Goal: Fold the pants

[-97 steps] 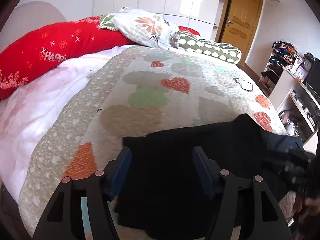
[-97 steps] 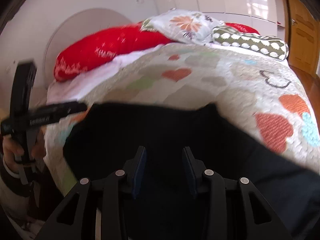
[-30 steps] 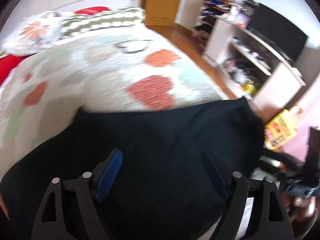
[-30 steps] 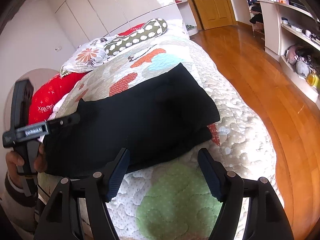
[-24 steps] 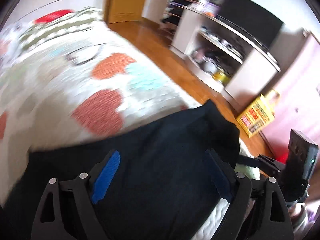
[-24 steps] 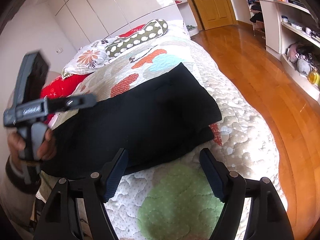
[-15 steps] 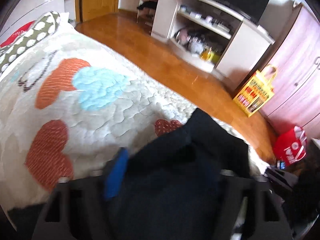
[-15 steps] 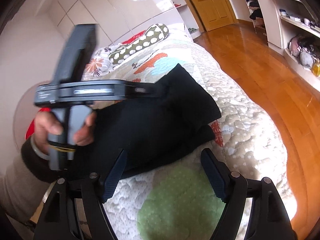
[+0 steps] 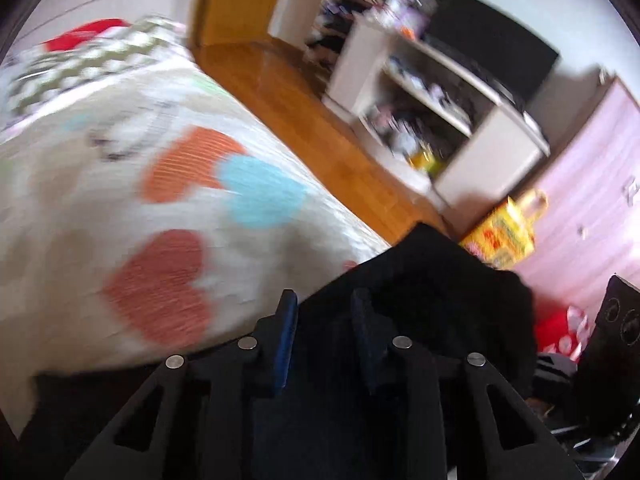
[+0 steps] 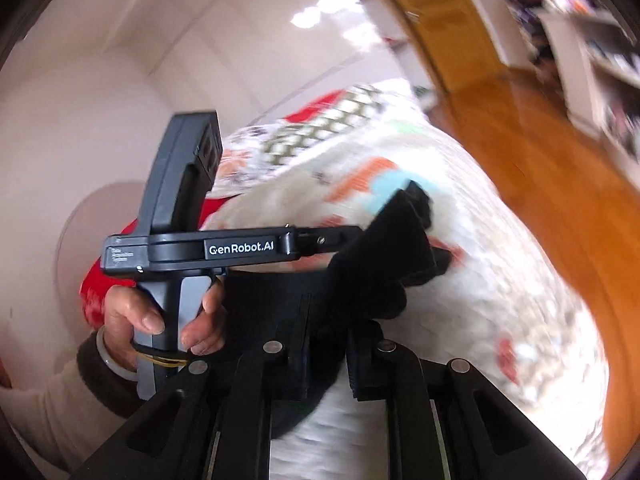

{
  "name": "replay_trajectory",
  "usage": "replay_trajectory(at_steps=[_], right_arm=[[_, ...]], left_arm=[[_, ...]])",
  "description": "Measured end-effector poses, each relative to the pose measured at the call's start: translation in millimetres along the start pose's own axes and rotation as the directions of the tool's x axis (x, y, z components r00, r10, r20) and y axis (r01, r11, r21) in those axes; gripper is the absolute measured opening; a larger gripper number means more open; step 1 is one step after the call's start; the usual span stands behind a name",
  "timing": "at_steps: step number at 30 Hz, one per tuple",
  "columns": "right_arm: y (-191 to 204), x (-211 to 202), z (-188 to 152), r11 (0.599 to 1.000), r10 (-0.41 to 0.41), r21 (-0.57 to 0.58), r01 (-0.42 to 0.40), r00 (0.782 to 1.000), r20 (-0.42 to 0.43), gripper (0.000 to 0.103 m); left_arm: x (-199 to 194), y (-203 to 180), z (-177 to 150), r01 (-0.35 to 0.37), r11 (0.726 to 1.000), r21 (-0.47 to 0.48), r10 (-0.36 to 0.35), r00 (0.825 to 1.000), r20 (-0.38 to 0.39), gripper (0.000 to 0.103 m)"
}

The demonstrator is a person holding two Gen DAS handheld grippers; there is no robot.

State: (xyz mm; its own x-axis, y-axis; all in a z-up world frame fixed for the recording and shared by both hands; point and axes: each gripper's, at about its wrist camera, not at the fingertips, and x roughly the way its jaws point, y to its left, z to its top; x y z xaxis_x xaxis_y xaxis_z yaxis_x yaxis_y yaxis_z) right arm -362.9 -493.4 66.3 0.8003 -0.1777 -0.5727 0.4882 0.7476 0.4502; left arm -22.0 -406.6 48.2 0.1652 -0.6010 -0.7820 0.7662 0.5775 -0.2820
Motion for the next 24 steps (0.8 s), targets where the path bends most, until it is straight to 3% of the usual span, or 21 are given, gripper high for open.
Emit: replay_trajectory(at_steps=[1,3,4,7,9,10,11,12,14,17,20,24], right_arm=[[12.6,0.6,4.0,0.999,0.017,-0.033,-0.017,1.0,-0.002,0.013],[49.7,9.1,11.4,0.99,0.067,-0.124,-0.07,0.997,-0.028,0.013],[65.6,15.4,11.0,0.982,0.094,-0.159,-0.101,0.994,-0.047,0.013],[110.8,49.5,-2.4,0.951,0.15,-0.251,-0.18,0.98,-0.131,0.013],[130.0,79.5,-18.2,0.938,0.168,-0.268,-0.219,0.965,-0.202,0.021],[137.2,101.7,-31.2,0.936,0.176,-0.251,-0.245,0.947,-0.268,0.026],[140.8,115.0,-38.4,0.938,0.173,-0.237,-0.254,0.933,-0.317,0.043],[144.3,133.4,-51.7,0.942,0.168,-0.203,-0.269,0.897,-0.408,0.047],[144.3,135.9,-64.0,0.939,0.165,-0.197,-0.282,0.871,-0.463,0.047],[135.8,110.0,-51.5,0.938,0.15,-0.231,-0.259,0.902,-0.404,0.047],[109.6,88.9,-32.3,0.964,0.116,-0.194,-0.18,0.947,-0.298,0.049],[80.5,87.1,-30.6,0.984,0.046,-0.15,-0.095,0.953,-0.298,0.049]], left_arm=[[-27.7,14.6,-7.2,-0.037,0.999,-0.035,0.039,0.998,0.044,0.038],[-66.1,36.4,-22.1,-0.072,0.993,-0.094,0.082,0.991,0.109,0.067],[-93.6,55.0,-35.5,-0.075,0.985,-0.157,0.099,0.984,0.15,0.071],[-144.0,91.8,-71.2,-0.072,0.96,-0.272,0.126,0.974,0.187,0.073],[-167.5,106.6,-98.4,-0.1,0.938,-0.331,0.172,0.965,0.197,0.076],[-174.5,111.0,-108.7,-0.112,0.932,-0.345,0.188,0.962,0.197,0.077],[-181.9,116.8,-123.8,-0.134,0.921,-0.365,0.215,0.958,0.19,0.077],[-186.4,117.6,-131.9,-0.147,0.913,-0.381,0.23,0.956,0.184,0.077],[-188.9,118.5,-150.3,-0.165,0.897,-0.411,0.251,0.954,0.163,0.077],[-184.3,105.5,-162.1,-0.168,0.897,-0.409,0.246,0.958,0.148,0.077],[-169.3,85.8,-164.5,-0.161,0.918,-0.364,0.22,0.967,0.126,0.077],[-129.4,63.2,-149.7,-0.175,0.941,-0.29,0.205,0.976,0.076,0.075]])
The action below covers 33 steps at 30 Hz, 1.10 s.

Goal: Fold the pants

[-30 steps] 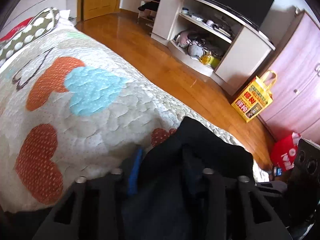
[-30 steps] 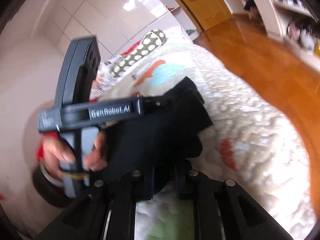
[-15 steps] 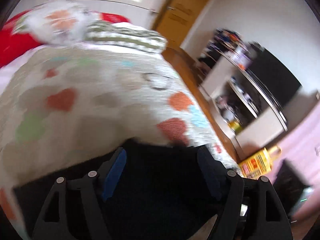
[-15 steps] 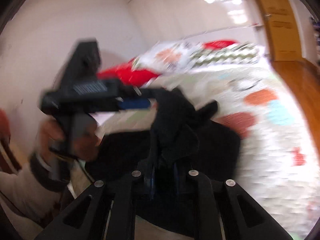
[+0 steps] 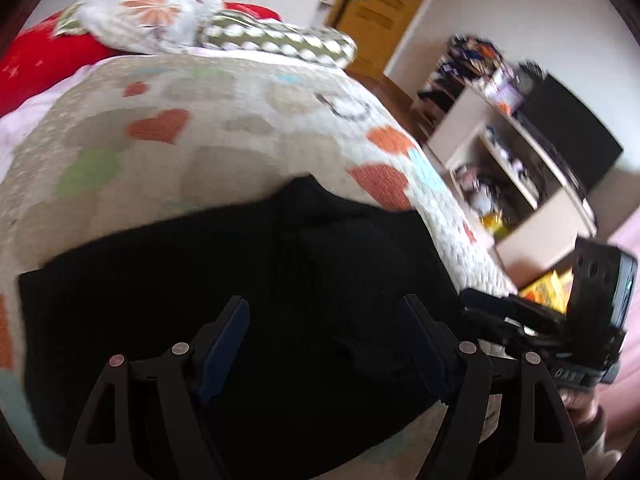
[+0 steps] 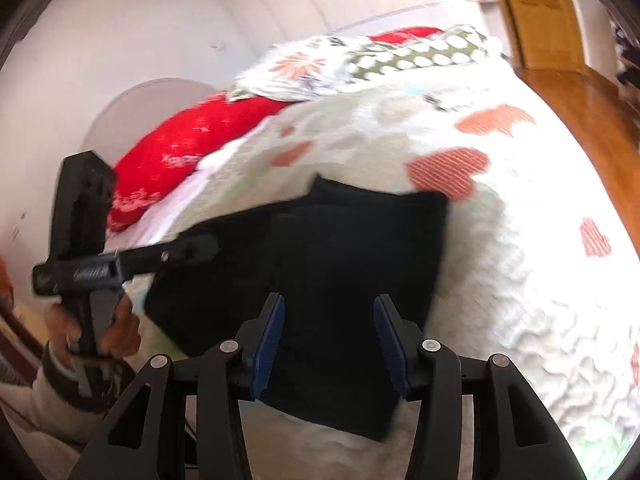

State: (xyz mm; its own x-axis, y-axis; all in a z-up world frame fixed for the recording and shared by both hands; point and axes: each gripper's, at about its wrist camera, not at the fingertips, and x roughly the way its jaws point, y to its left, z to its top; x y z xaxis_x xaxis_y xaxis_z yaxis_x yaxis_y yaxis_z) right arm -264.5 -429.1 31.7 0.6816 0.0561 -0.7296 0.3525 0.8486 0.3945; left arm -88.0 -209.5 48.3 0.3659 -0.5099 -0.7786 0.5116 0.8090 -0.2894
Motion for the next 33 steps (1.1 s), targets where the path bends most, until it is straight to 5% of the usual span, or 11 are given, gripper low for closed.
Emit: replay_trajectory(at_steps=[2,5,7,8,9,14,16,19,22,28,33], right_arm=[[-9.2,-2.7,-4.6,1.0,-0.004,0.019,0.004,1.0,0.003,0.049],[-13.0,-9.3,-9.2,0.999,0.005,0.038,-0.006,1.0,0.014,0.049],[-10.5,-6.7,-4.8,1.0,0.004,0.025,-0.004,1.0,0.015,0.049],[-10.2,-11.2,-3.6,1.0,-0.005,0.016,0.005,1.0,0.016,0.049],[-4.7,-10.1,-3.1,1.0,-0.011,0.003,0.011,1.0,0.021,0.049],[12.8,-0.3,9.2,0.998,0.013,-0.06,-0.01,0.999,0.041,0.049],[17.4,15.9,11.2,0.997,0.009,-0.082,-0.007,1.0,0.021,0.049],[13.1,55.4,10.0,0.996,-0.055,-0.076,0.05,0.996,-0.075,0.047],[21.7,52.4,12.7,0.992,-0.077,-0.11,0.07,0.995,-0.061,0.048],[49.4,60.3,26.0,0.982,-0.05,-0.183,0.04,0.997,-0.052,0.049],[78.9,99.8,28.7,0.957,-0.111,-0.276,0.09,0.992,-0.061,0.049]], left_arm=[[18.7,-11.4,1.2,-0.05,0.998,0.049,0.052,0.998,-0.046,0.074],[50.7,-16.7,4.1,-0.137,0.989,0.064,0.142,0.986,-0.092,0.051],[50.5,-15.7,8.2,-0.112,0.994,0.013,0.112,0.991,-0.078,0.038],[47.7,-17.5,11.2,-0.087,0.996,-0.003,0.086,0.993,-0.083,0.022],[44.0,-19.7,13.4,-0.059,0.998,-0.012,0.058,0.995,-0.083,0.021],[23.1,-25.5,9.8,-0.053,0.999,-0.012,0.052,0.998,-0.047,0.021],[36.2,-22.6,4.7,-0.104,0.995,0.001,0.104,0.992,-0.07,0.024],[43.8,-6.0,-1.7,-0.125,0.99,-0.073,0.118,0.989,-0.09,0.035],[27.0,-4.2,-1.5,-0.155,0.985,-0.072,0.153,0.988,-0.035,0.052],[-3.5,6.8,-12.2,-0.244,0.966,-0.084,0.247,0.969,0.026,0.053],[-24.2,15.6,-29.0,-0.298,0.946,-0.129,0.305,0.952,0.039,0.058]])
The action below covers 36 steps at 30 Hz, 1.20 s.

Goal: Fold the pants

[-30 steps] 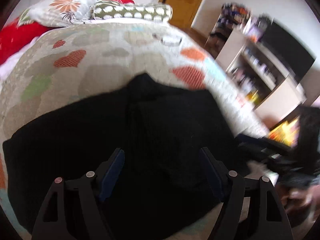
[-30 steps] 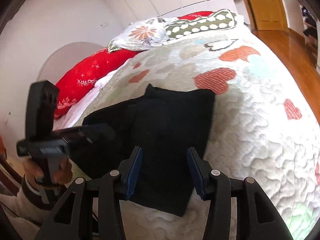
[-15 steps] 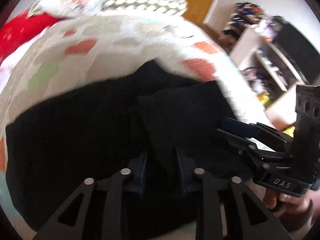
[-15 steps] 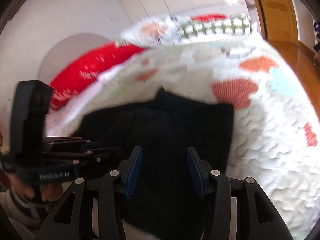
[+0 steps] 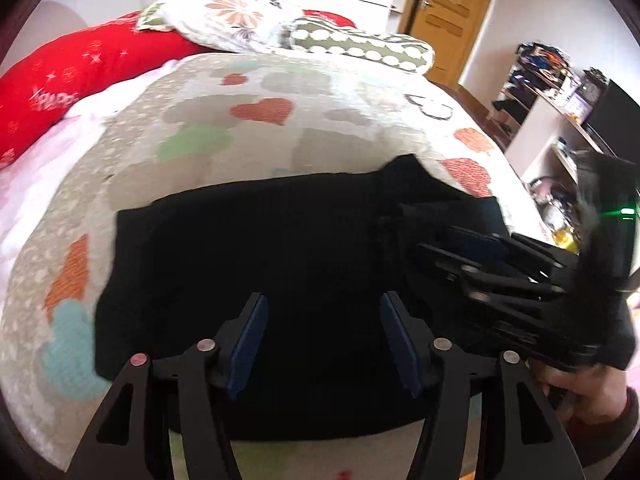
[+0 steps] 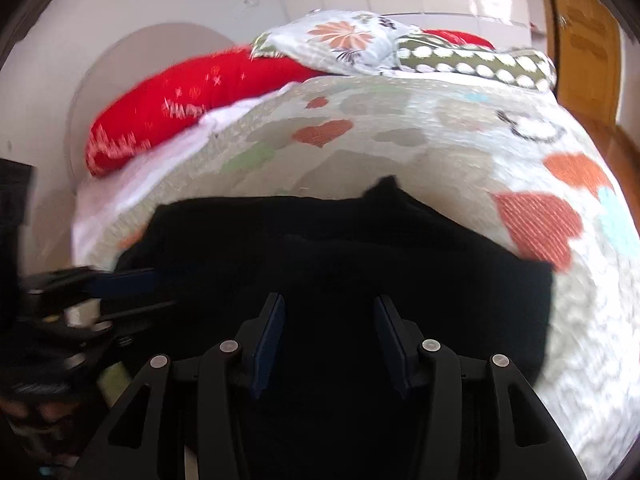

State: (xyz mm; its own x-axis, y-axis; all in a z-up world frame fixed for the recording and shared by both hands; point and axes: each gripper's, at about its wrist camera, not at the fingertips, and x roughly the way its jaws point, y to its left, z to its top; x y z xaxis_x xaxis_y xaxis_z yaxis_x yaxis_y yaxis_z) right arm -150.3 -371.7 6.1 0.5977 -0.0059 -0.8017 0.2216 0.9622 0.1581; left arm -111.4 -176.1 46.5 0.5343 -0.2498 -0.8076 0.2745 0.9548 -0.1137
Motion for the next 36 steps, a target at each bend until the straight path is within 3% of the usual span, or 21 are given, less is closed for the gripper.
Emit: replay_trajectory(at_steps=[4,10,15,21,25,27,32,36], right_arm=[[8.8,11.4,5.6,0.999,-0.041,-0.029,0.04,0.999,-0.031,0.049],[20.9,-34.4,-4.1,0.997,-0.03,-0.071,0.031,1.0,0.009,0.049],[29.7,-13.6,-30.2,0.995,-0.05,-0.089,0.046,0.998,-0.036,0.049],[34.0,-36.9,-19.4,0.995,-0.038,-0.094,0.038,0.999,-0.002,0.052],[37.8,-14.9,-27.4,0.994,-0.027,-0.103,0.02,0.998,-0.062,0.057],[38.9,-15.6,-25.8,0.995,-0.028,-0.099,0.023,0.998,-0.052,0.059],[45.2,-33.8,-2.2,0.995,0.033,-0.099,-0.033,0.999,-0.005,0.059],[60.8,-28.2,20.1,0.985,0.115,-0.129,-0.114,0.993,0.003,0.061]], left_arm=[[-14.4,13.9,-11.0,-0.008,0.999,-0.042,0.008,1.0,0.001,0.059],[-31.4,27.5,-20.6,-0.023,0.997,-0.075,0.024,0.999,0.02,0.062],[-34.2,31.1,-23.6,-0.033,0.996,-0.089,0.036,0.999,0.03,0.062],[-42.4,36.8,-24.7,-0.054,0.995,-0.082,0.058,0.997,0.05,0.064],[-45.6,44.4,-25.6,-0.048,0.994,-0.1,0.054,0.997,0.053,0.064],[-48.2,48.9,-26.1,-0.053,0.993,-0.103,0.059,0.997,0.055,0.065],[-60.5,68.8,-30.7,-0.053,0.985,-0.161,0.065,0.995,0.07,0.065],[-76.8,94.8,-41.2,-0.021,0.967,-0.253,0.051,0.993,0.111,0.076]])
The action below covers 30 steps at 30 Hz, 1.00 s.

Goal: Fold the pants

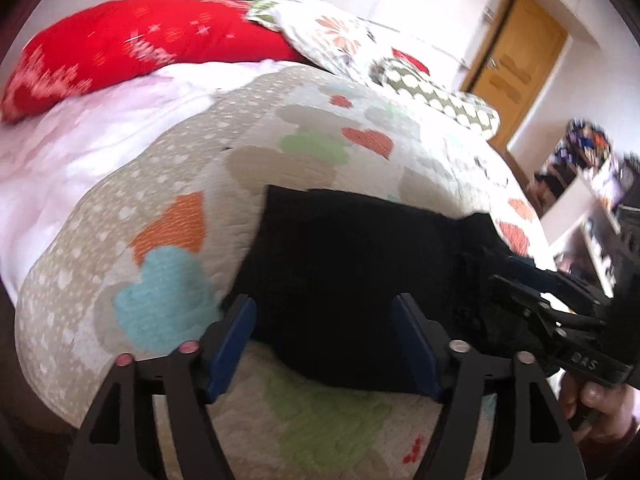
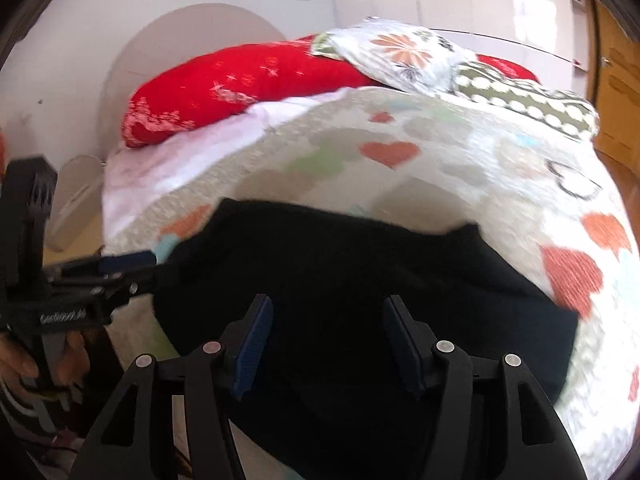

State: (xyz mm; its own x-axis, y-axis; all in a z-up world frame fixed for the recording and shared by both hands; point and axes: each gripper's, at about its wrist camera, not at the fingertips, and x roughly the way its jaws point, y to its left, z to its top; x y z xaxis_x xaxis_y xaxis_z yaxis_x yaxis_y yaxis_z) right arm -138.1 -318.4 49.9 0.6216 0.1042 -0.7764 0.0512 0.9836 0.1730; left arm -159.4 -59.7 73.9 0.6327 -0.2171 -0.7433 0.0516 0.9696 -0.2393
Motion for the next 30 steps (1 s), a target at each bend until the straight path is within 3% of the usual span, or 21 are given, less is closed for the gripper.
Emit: replay_trajectory(at_steps=[3,8,17,23,30], right_arm=[[9.8,14.5,13.3,0.999,0.035,-0.028,-0.035,0.999,-0.004,0.063],[26.7,40.6,26.7,0.996,0.07,-0.047,-0.072,0.996,-0.047,0.063],[43.2,57.9,39.3,0.993,0.08,-0.086,-0.085,0.995,-0.064,0.068],[52.1,70.0,52.6,0.987,0.079,-0.133,-0.089,0.994,-0.073,0.075],[67.7,104.4,75.5,0.974,0.1,-0.192,-0.121,0.988,-0.117,0.078]], left_arm=[[-5.9,17.7,-4.5,-0.021,0.998,-0.054,0.022,1.0,0.013,0.078],[1.5,29.8,-12.8,-0.092,0.994,-0.066,0.09,0.996,-0.028,0.078],[6.0,32.3,-13.0,-0.066,0.995,-0.079,0.063,0.997,-0.044,0.078],[11.7,34.7,-25.6,-0.011,0.989,-0.145,0.001,0.998,-0.065,0.078],[31.3,34.3,-18.4,-0.001,0.986,-0.169,-0.01,0.998,-0.066,0.08]])
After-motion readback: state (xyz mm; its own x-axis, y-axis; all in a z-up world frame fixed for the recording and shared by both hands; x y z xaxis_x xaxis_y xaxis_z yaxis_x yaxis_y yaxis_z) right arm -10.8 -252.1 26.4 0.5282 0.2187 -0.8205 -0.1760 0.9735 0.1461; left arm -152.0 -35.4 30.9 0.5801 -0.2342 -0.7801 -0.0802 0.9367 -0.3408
